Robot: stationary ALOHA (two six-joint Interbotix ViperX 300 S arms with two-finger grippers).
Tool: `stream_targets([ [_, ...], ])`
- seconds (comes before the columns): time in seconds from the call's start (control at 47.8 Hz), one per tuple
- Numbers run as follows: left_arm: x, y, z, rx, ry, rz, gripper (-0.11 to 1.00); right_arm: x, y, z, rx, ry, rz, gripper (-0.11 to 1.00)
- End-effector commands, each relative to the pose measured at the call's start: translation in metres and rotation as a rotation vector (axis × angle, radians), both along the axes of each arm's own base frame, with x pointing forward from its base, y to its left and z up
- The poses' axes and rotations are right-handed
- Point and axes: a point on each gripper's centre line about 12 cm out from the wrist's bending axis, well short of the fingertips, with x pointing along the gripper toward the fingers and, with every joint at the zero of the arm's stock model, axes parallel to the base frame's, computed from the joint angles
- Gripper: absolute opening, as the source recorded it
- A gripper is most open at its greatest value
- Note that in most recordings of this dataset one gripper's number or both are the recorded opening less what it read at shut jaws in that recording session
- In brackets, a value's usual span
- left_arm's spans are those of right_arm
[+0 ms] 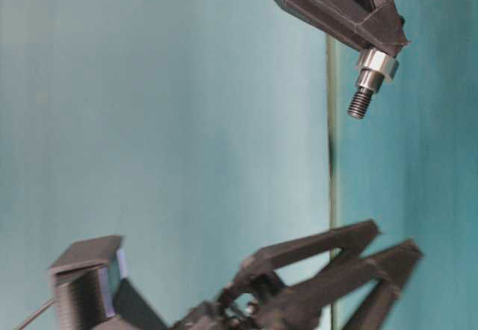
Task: Insert the washer onto the shaft with both hands.
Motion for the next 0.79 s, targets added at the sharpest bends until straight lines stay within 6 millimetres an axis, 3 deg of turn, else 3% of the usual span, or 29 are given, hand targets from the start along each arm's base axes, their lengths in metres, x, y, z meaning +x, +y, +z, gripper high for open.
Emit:
stream_targets([
  [0.0, 0.002, -0.001, 0.02, -0.024, -0.089, 0.009, 0.81, 0.005, 0.001, 0.008, 0.01, -0.027, -0.004, 0.0],
  [0.272, -0.007, -0.001, 0.024, -0.124, -0.192, 0.068, 0.8, 0.005, 0.001, 0.008, 0.009, -0.027, -0.003, 0.0],
  [0.774, -0.013, -0.001, 0.02, -0.134, -0.182, 0.076, 0.8, 0.003, 0.0, 0.005, 0.008, -0.001, -0.005, 0.0],
])
